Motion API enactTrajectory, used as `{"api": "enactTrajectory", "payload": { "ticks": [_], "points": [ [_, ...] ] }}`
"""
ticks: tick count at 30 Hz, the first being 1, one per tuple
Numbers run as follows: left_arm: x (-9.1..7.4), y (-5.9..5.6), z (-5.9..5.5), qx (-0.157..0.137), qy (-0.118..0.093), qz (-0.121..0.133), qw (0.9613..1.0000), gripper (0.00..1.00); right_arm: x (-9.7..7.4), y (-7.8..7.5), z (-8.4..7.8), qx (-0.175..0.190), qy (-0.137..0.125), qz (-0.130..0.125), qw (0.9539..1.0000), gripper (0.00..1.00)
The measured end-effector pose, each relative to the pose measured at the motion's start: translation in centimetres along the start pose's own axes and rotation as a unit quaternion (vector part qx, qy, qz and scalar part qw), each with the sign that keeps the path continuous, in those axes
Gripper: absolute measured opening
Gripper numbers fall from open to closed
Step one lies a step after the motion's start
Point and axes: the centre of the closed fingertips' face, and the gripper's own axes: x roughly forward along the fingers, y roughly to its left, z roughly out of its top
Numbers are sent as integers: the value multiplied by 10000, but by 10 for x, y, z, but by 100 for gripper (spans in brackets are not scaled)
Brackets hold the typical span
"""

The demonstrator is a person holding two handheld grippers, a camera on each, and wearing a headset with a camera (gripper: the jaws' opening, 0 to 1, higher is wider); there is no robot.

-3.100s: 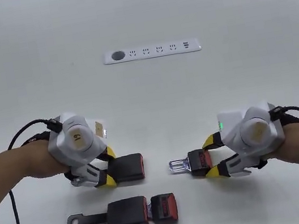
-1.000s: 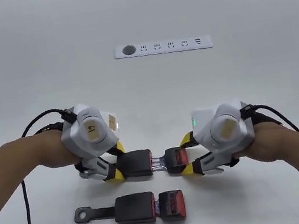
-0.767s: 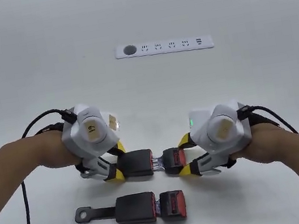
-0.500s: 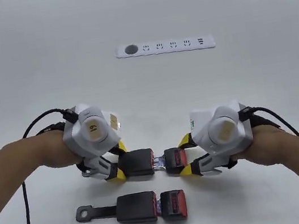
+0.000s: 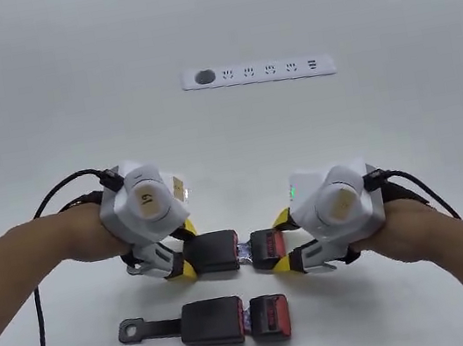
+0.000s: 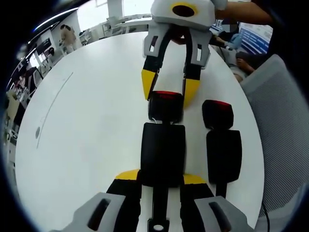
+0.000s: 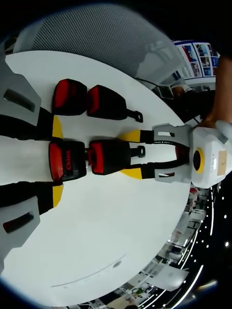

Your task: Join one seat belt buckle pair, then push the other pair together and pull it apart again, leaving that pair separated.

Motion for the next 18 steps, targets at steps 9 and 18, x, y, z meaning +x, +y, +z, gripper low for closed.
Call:
{"api": "enactTrajectory", "payload": {
  "ticks": [9,18],
  "points": [
    [1,1,-1,-36,-85,60,9999,30,5,-2,6,17,53,-13,10000,27],
    [1,-1,1,48,-2,54,10000,30,4,-2,7,59,31,-1,10000,27]
  ]
}}
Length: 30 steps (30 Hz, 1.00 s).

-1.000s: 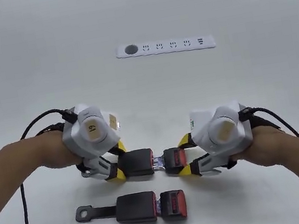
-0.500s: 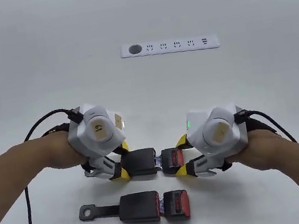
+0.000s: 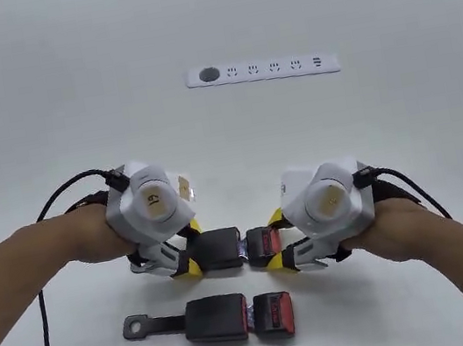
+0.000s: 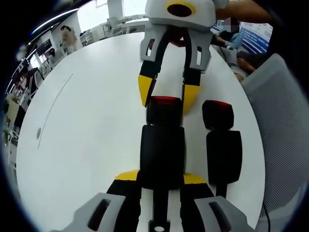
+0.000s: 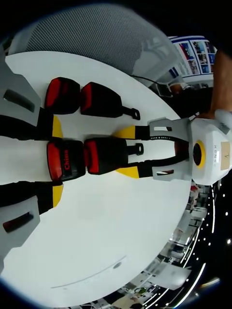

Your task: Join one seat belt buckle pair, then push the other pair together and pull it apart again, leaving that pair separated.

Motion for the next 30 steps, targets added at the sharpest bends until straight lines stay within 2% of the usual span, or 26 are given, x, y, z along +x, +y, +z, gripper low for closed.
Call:
{"api": "enactTrajectory", "payload": {
  "ticks": [20,23,27,29,30],
  "points": [
    [-1,-2,0,-23,16,1,10000,31,-1,-2,-1,-77,4,-36,10000,29],
    [-1,-2,0,-7,54,1,10000,31,-3,-3,-3,-51,-31,-38,10000,29],
    [-1,-1,-2,-10,54,2,10000,31,-12,-6,-15,-53,50,-40,10000,29],
    [-1,-2,-1,16,53,-3,10000,32,-12,-5,-14,104,-127,-14,9999,29],
    [-1,-2,-1,31,59,-6,10000,32,-12,-5,-14,50,-138,-21,9999,29]
  ]
}}
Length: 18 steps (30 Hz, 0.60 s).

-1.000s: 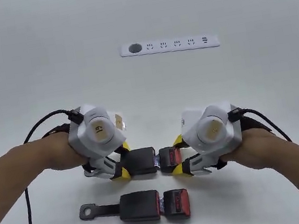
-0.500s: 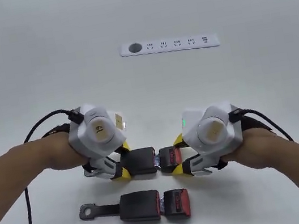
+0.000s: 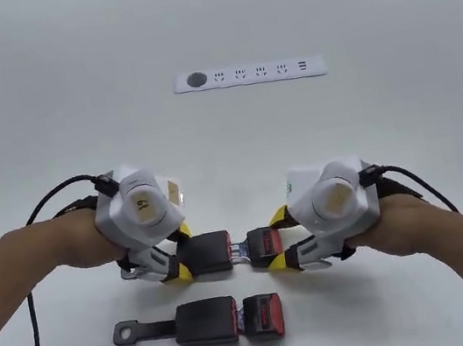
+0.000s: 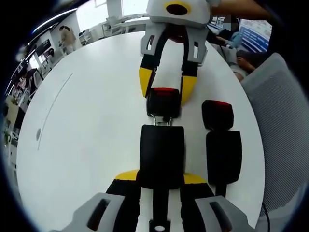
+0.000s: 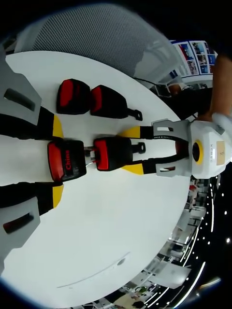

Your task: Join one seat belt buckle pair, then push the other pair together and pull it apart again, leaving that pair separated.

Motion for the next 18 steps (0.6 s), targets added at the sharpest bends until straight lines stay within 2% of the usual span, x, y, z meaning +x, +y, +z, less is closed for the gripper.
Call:
{"api": "enactTrajectory", "payload": {
  "ticks": [12,18],
  "points": [
    [1,1,-1,64,72,-23,10000,32,0,1,0,-97,-6,-26,9999,29],
    [0,0,0,61,100,-14,9999,32,-6,-1,-7,-79,55,-55,9999,29]
  ]
}}
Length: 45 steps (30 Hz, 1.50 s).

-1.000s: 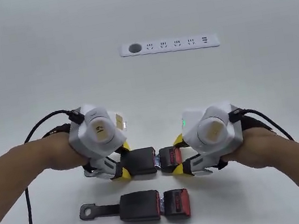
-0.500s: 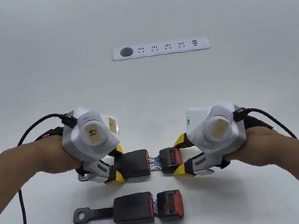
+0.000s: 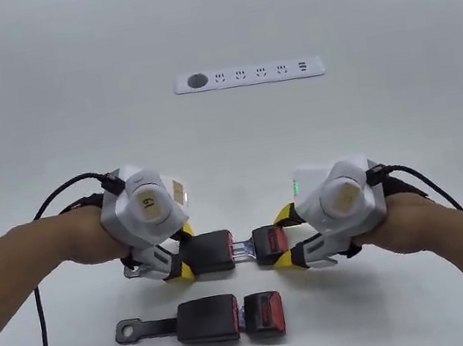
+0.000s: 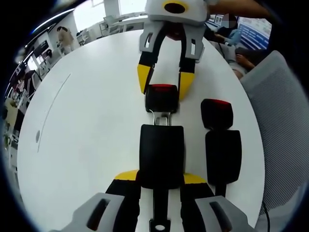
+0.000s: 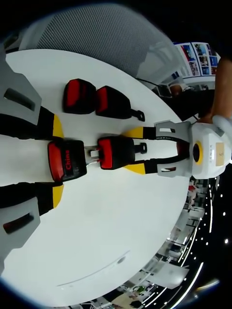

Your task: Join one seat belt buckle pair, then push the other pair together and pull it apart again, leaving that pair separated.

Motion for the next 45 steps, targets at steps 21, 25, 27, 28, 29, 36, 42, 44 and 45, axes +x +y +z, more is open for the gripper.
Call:
{"api": "enactTrajectory", "payload": {
  "ticks": [21,25,27,28,29,36,42,44,45],
  "points": [
    [2,1,-2,-3,38,17,10000,32,-24,-6,-28,44,171,-57,9998,30],
    [2,1,-2,-14,31,24,10000,32,-28,-6,-33,31,208,-45,9998,30],
    [2,1,-2,-7,28,24,10000,32,-30,-7,-36,4,225,-36,9997,31],
    [2,2,-2,-4,29,24,10000,32,-30,-7,-37,6,231,-37,9997,31],
    [2,2,-2,4,31,22,10000,32,-31,-7,-38,-7,238,-30,9997,31],
    [2,2,-2,13,38,14,10000,32,-36,-7,-47,-184,347,-54,9992,30],
    [2,2,-2,23,25,12,10000,32,-38,-6,-50,-248,340,-8,9991,30],
    [2,2,-2,28,25,10,10000,32,-39,-4,-50,-275,340,16,9990,30],
    [2,2,-2,25,23,10,10000,32,-40,-4,-51,-285,345,32,9990,30]
  ]
}}
